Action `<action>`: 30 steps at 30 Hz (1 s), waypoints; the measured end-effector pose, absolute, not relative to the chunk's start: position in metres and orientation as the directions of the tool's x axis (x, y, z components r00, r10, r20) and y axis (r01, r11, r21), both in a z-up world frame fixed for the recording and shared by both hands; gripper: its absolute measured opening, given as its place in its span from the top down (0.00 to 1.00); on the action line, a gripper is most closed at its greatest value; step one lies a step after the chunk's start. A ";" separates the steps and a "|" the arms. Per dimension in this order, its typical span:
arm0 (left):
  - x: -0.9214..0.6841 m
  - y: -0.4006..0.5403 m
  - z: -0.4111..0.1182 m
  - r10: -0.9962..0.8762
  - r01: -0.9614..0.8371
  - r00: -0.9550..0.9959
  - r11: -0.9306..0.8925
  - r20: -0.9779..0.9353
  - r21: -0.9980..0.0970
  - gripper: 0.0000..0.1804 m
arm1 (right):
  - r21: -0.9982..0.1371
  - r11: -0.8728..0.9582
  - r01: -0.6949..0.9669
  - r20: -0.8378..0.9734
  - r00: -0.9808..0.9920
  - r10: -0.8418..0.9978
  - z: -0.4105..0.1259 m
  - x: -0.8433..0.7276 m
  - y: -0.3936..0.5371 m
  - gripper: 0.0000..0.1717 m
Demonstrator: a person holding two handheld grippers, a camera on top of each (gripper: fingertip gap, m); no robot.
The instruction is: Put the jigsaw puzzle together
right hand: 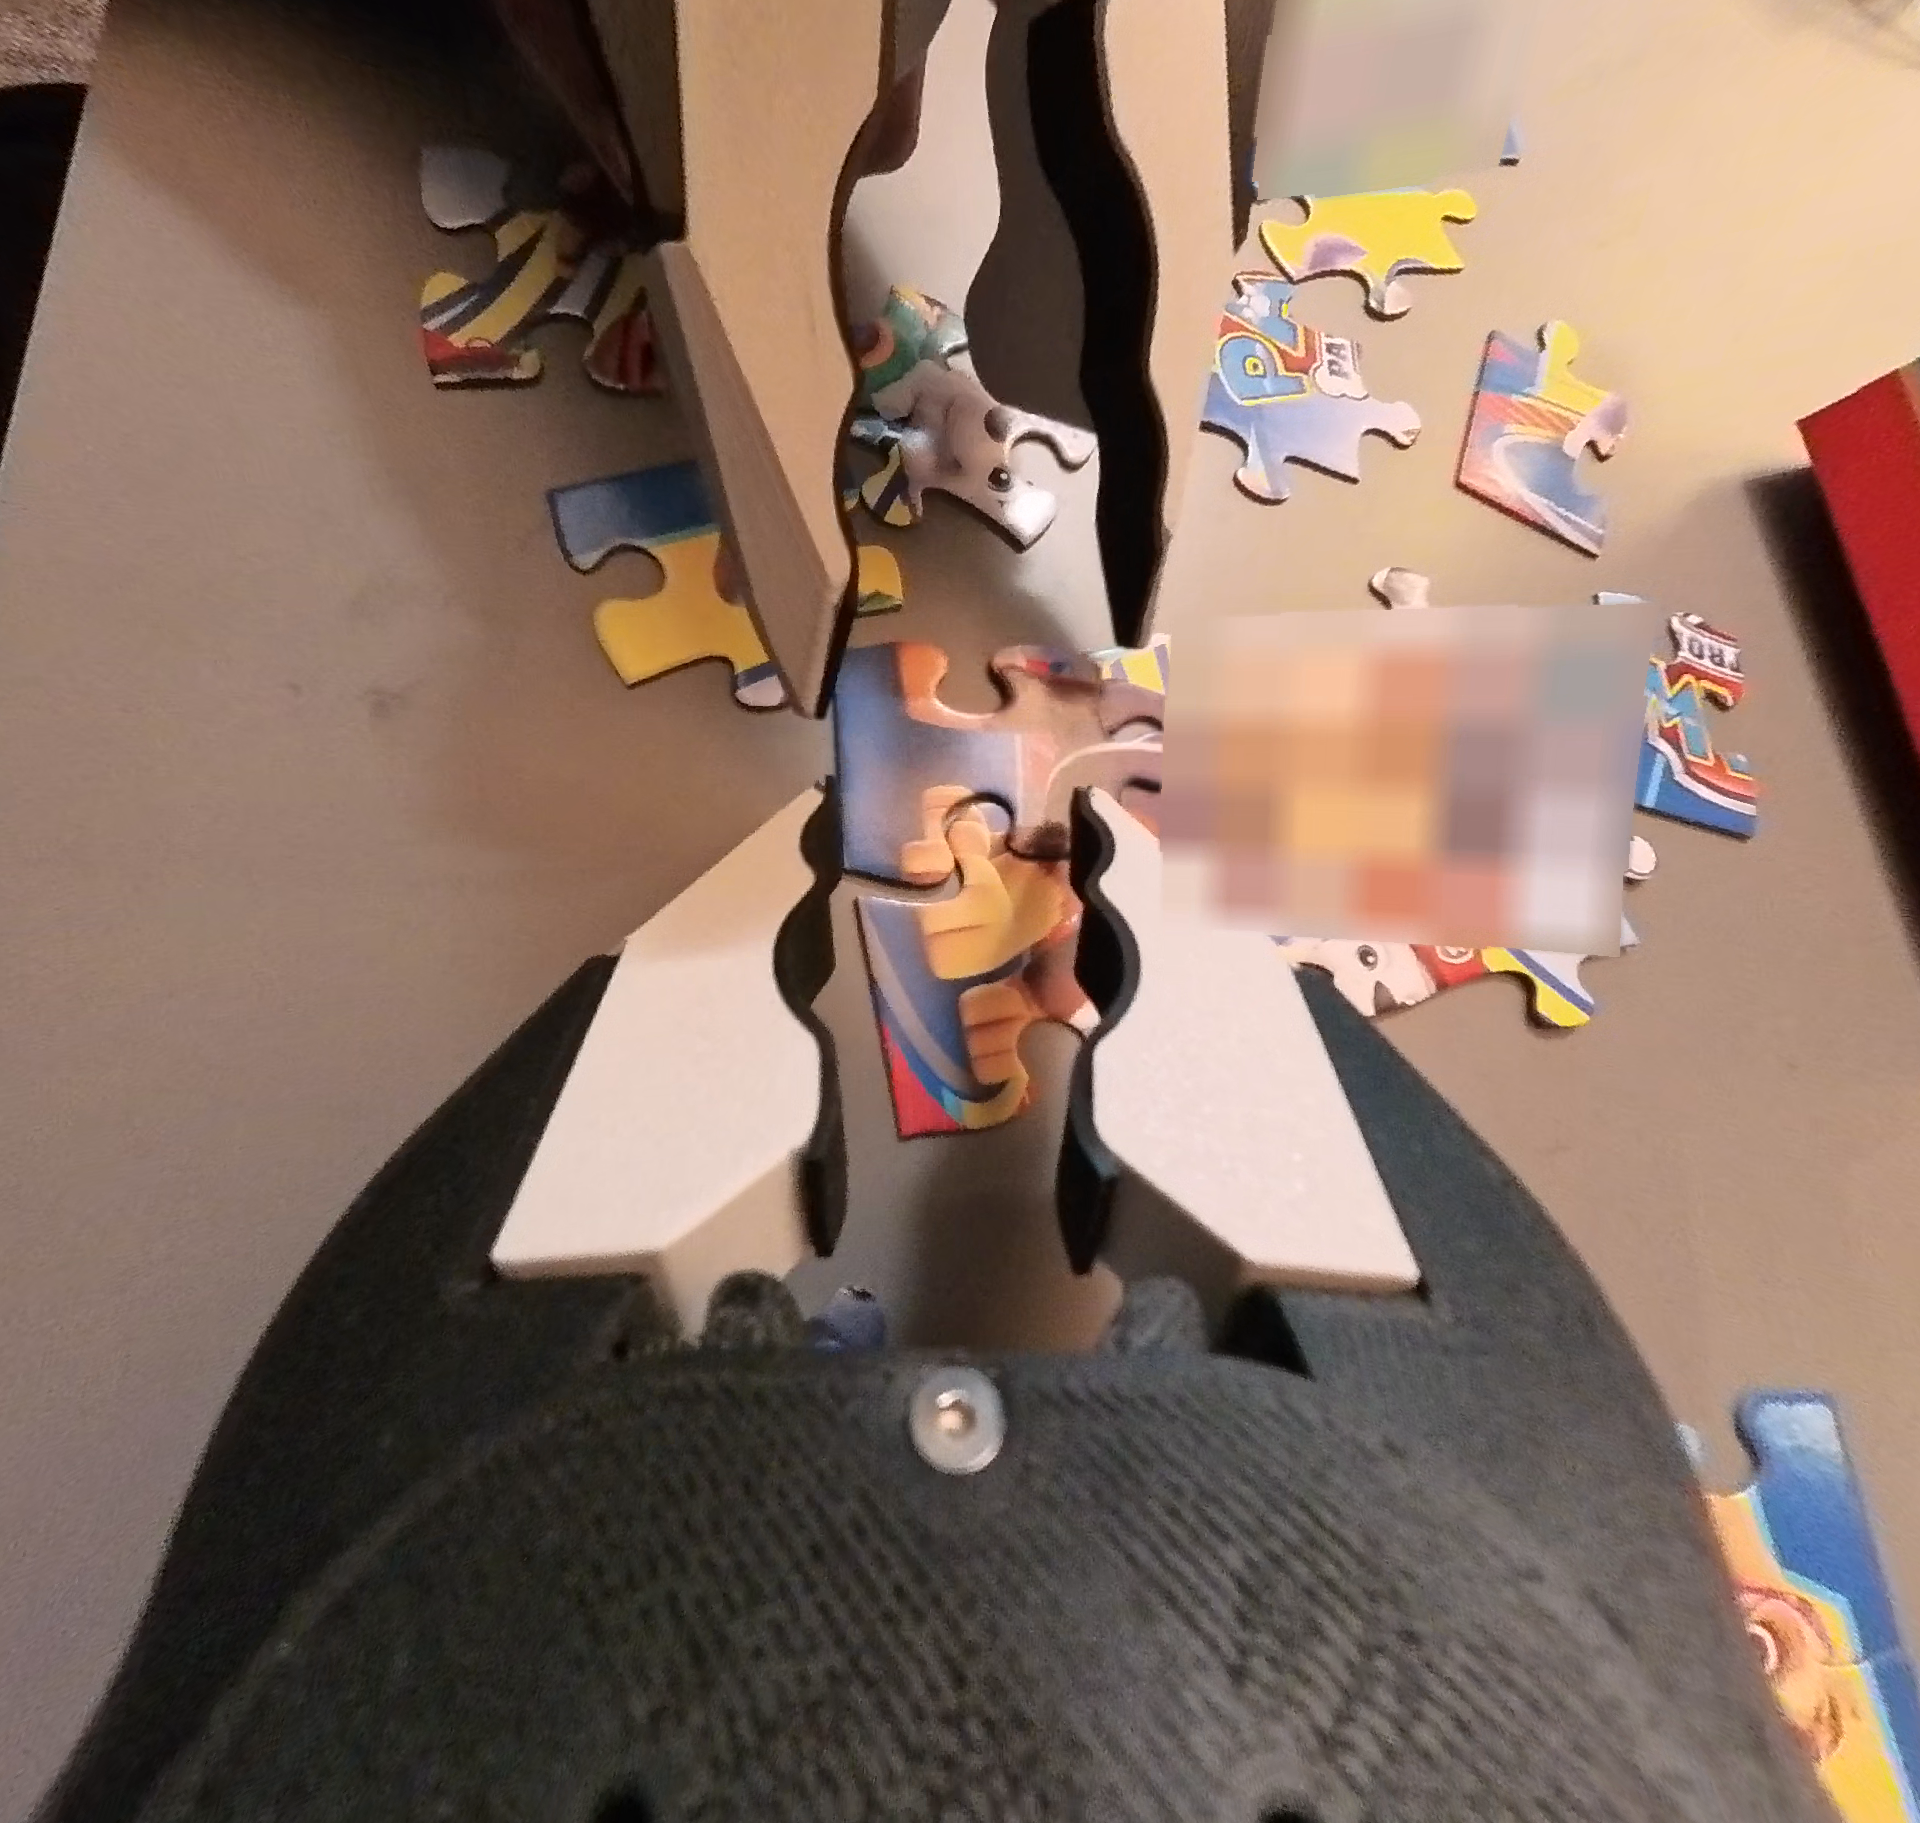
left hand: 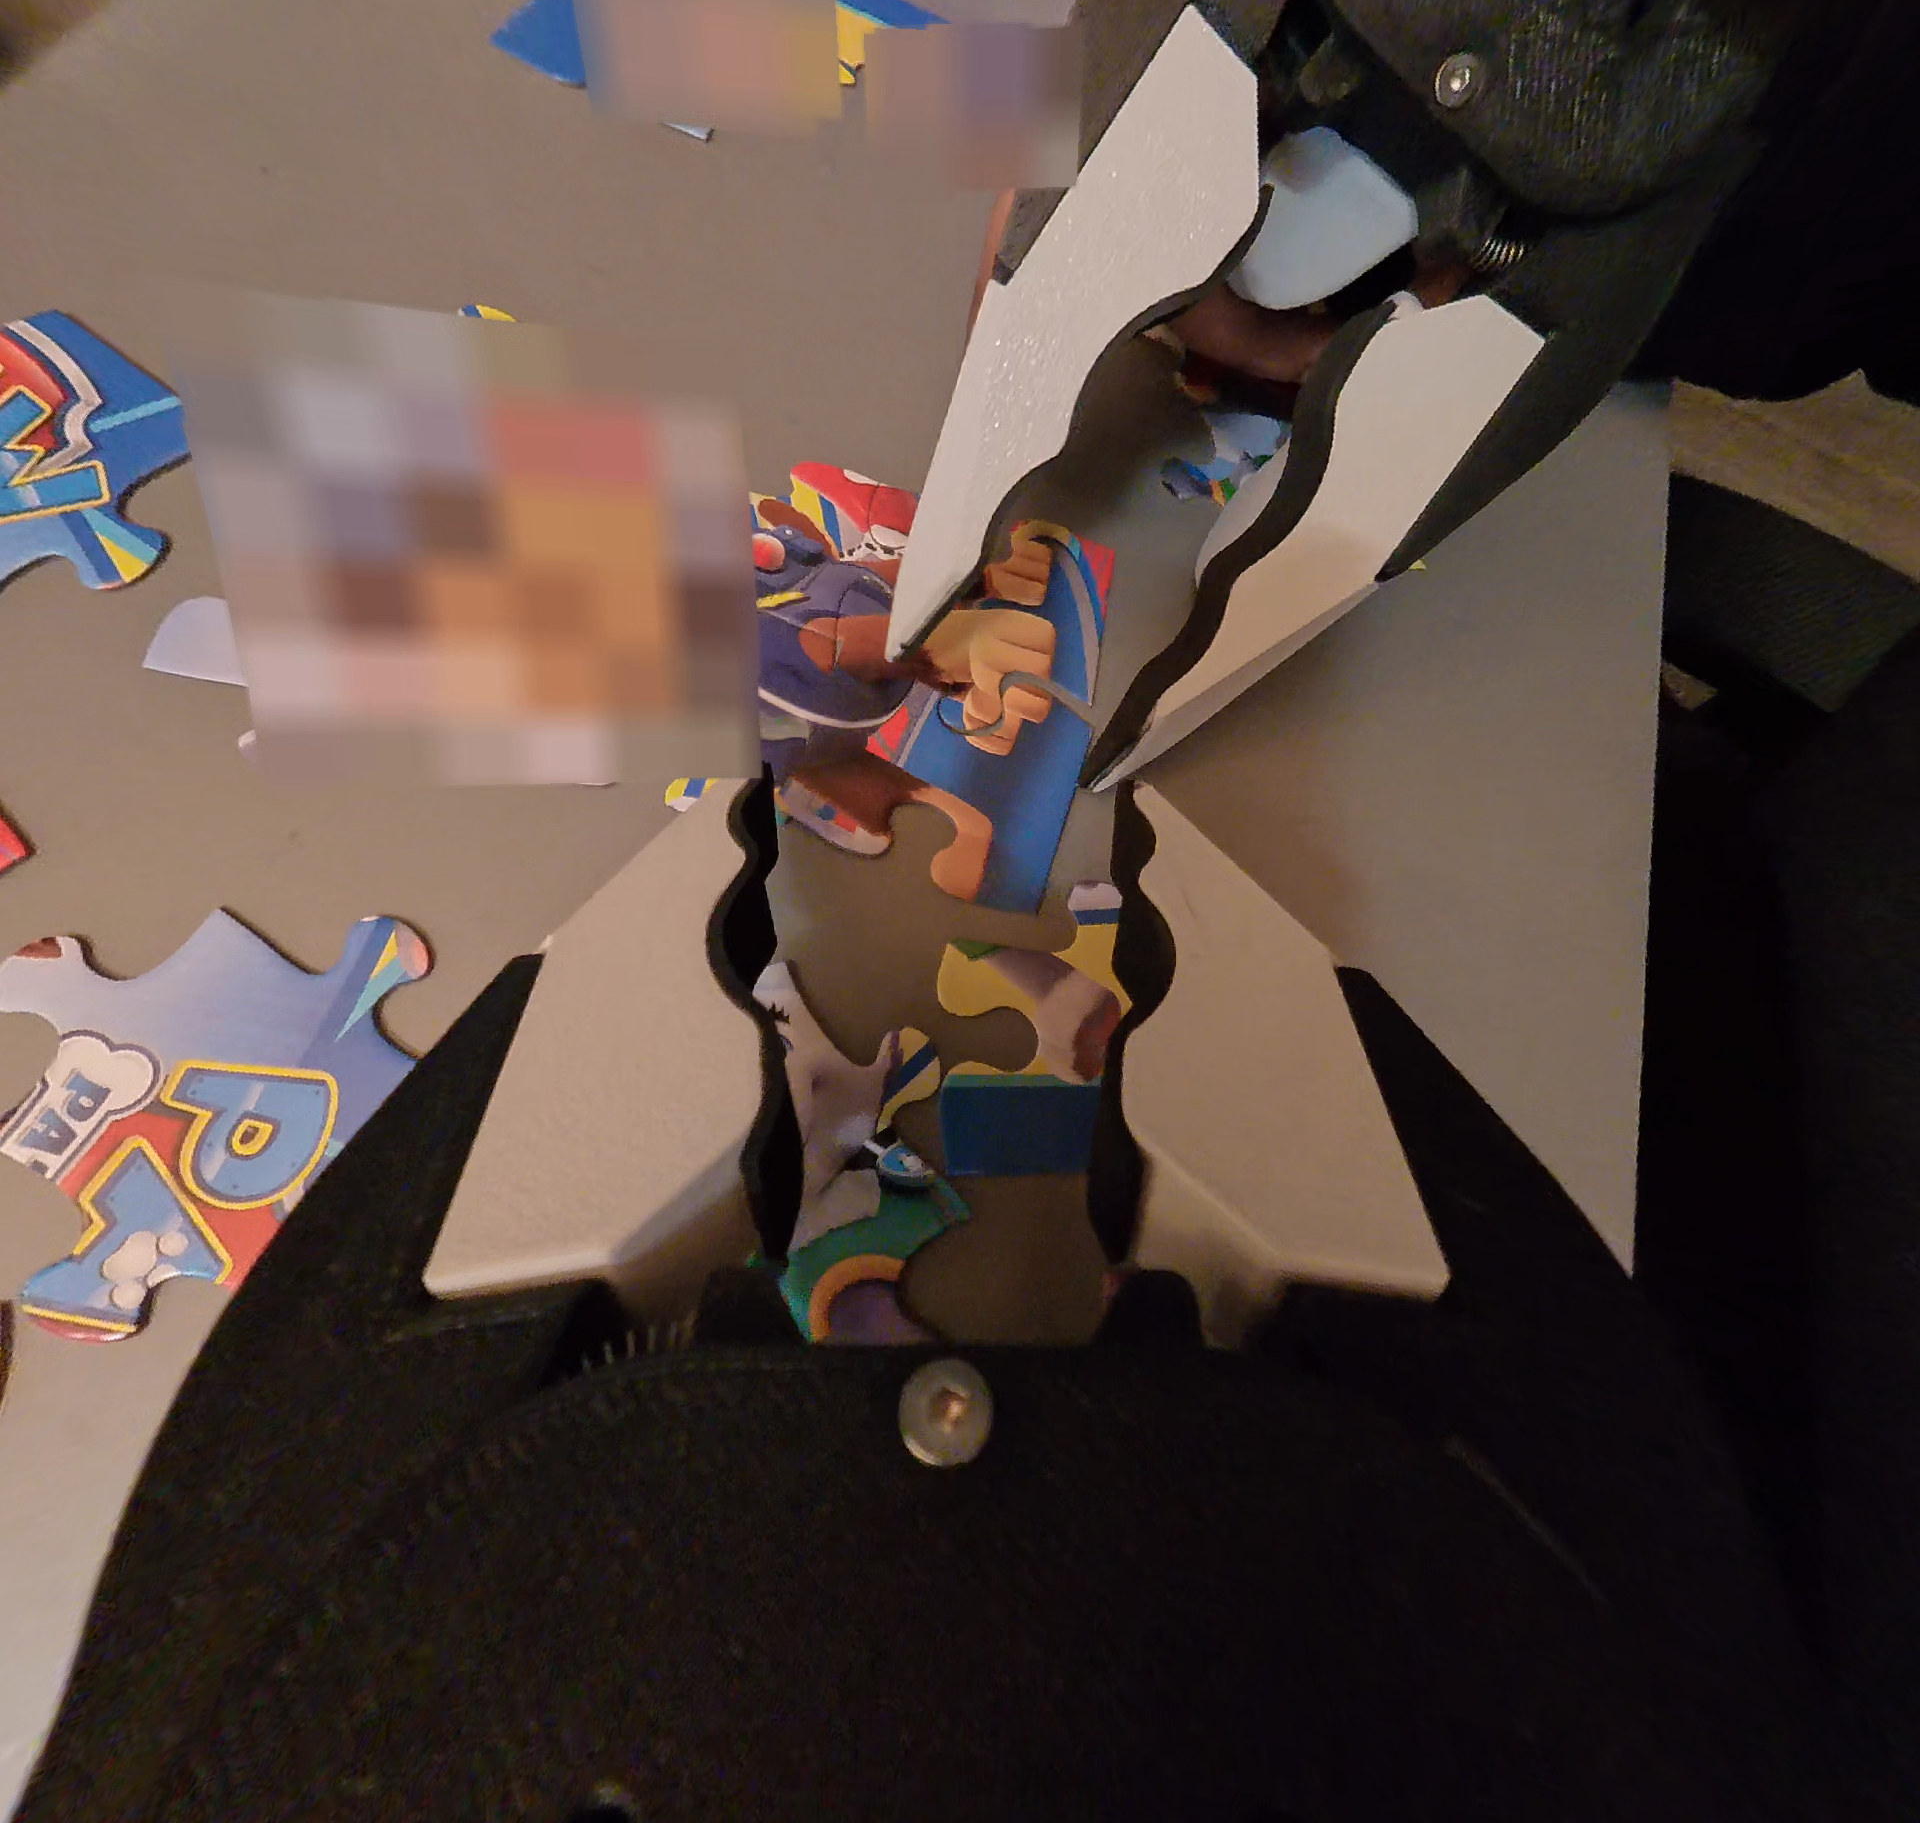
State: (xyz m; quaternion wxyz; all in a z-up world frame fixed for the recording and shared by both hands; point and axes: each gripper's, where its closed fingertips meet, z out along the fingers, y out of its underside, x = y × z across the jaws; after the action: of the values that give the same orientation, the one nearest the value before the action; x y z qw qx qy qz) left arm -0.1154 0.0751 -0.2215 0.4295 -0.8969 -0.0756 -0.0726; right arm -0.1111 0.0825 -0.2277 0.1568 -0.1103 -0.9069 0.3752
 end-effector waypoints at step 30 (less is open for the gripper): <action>-0.105 0.075 -0.228 0.035 0.165 0.981 -0.667 0.190 -0.727 0.65 | -0.717 0.666 0.206 0.004 -0.954 0.300 -0.232 -0.116 0.092 0.71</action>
State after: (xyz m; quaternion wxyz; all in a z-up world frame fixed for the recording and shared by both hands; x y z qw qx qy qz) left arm -0.1051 0.0755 -0.2283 0.4044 -0.9094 -0.0548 -0.0802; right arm -0.1155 0.0917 -0.2317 0.0608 -0.1390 -0.9107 0.3841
